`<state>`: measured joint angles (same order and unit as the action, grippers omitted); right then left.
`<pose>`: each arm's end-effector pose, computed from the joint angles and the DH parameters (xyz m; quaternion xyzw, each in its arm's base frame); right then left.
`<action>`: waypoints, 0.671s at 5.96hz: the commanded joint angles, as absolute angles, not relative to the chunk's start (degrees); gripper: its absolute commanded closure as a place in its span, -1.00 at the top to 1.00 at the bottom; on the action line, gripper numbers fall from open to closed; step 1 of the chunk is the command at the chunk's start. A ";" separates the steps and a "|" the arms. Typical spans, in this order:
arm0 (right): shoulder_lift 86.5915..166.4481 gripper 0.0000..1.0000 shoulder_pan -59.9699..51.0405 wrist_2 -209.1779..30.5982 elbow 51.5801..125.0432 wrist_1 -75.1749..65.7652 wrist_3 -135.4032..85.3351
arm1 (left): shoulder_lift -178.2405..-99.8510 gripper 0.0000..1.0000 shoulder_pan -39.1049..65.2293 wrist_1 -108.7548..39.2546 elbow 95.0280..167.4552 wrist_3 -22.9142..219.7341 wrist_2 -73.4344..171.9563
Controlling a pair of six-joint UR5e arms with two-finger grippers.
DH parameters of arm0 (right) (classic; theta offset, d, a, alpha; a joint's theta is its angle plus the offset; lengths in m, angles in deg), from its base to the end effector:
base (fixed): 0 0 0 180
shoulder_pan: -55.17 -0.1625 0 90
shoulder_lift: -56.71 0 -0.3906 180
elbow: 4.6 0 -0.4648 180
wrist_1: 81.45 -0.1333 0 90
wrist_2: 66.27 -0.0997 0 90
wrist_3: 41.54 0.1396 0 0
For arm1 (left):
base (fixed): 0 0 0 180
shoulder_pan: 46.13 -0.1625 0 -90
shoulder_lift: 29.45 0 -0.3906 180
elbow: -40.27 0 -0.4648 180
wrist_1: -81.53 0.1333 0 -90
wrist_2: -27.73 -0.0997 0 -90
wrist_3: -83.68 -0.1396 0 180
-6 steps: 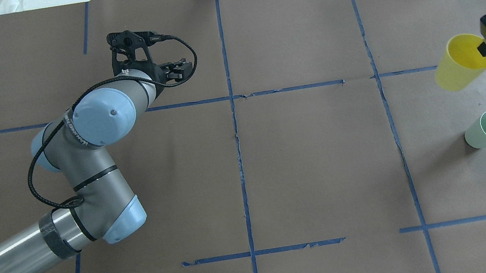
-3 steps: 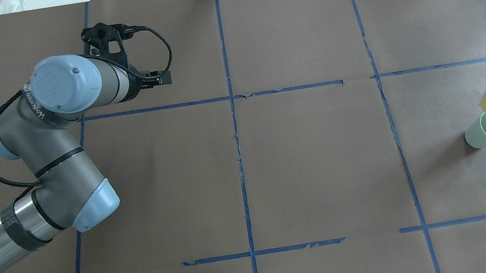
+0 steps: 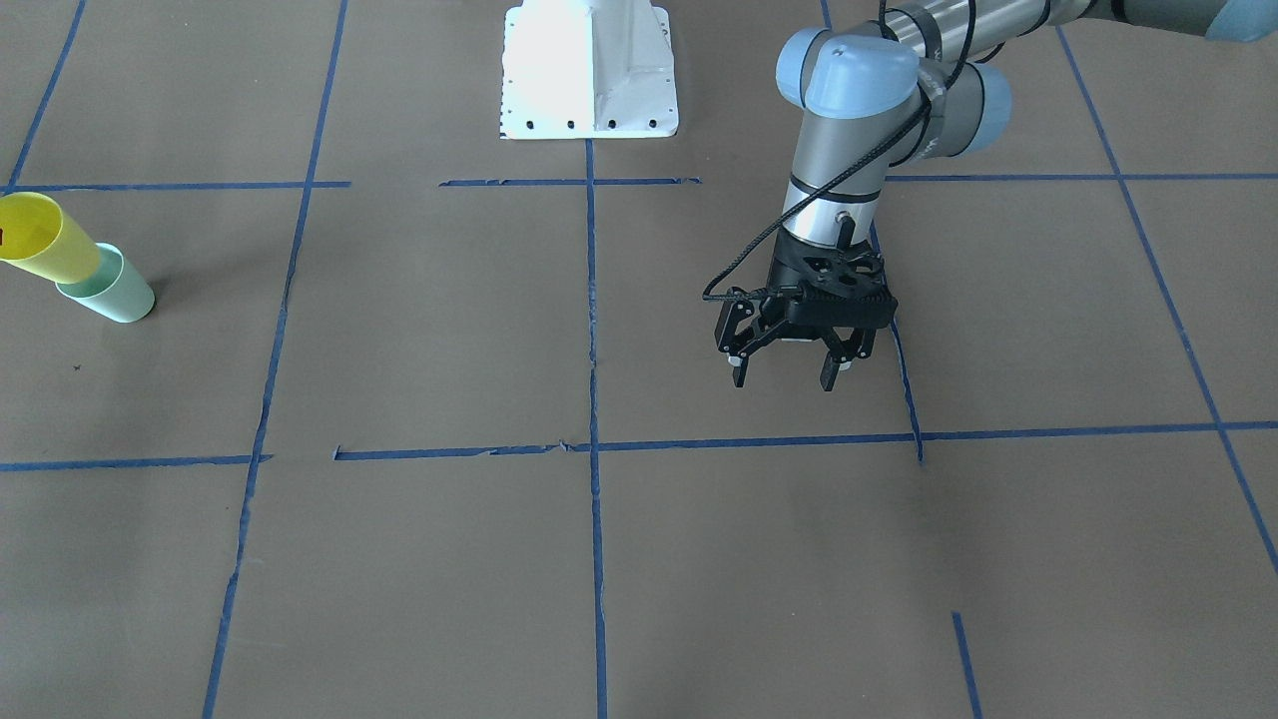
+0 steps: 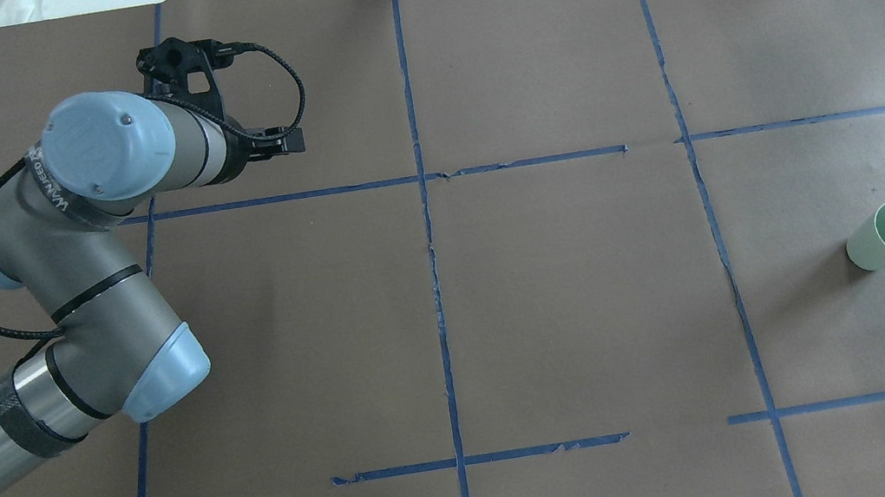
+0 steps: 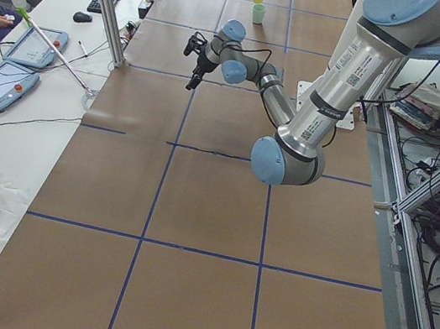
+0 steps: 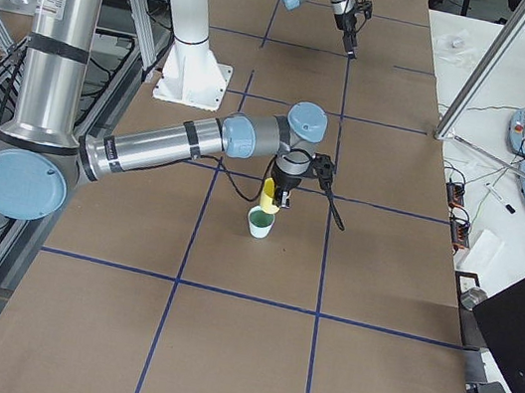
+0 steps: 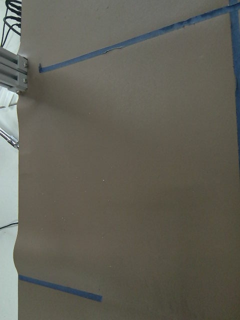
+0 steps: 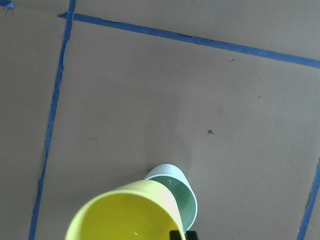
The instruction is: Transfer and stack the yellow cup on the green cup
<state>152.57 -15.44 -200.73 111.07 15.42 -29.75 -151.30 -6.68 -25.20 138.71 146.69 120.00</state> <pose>-0.1381 -0.4994 0.4683 -0.0006 -0.3901 -0.1035 0.9149 0.4840 -0.5637 0.1860 0.2469 0.4088 -0.0859 0.8744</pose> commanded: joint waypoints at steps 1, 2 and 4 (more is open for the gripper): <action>152.43 -1.00 -15.32 -200.74 108.79 15.23 -29.85 | -151.27 0.99 -6.67 -25.17 139.67 146.70 120.01; 152.43 -1.00 -14.80 -200.65 108.61 15.23 -29.85 | -151.27 0.99 -6.67 -25.17 139.94 146.70 120.01; 152.34 -0.99 -13.57 -200.57 108.35 15.23 -29.85 | -151.27 0.99 -6.67 -25.17 140.29 146.70 120.01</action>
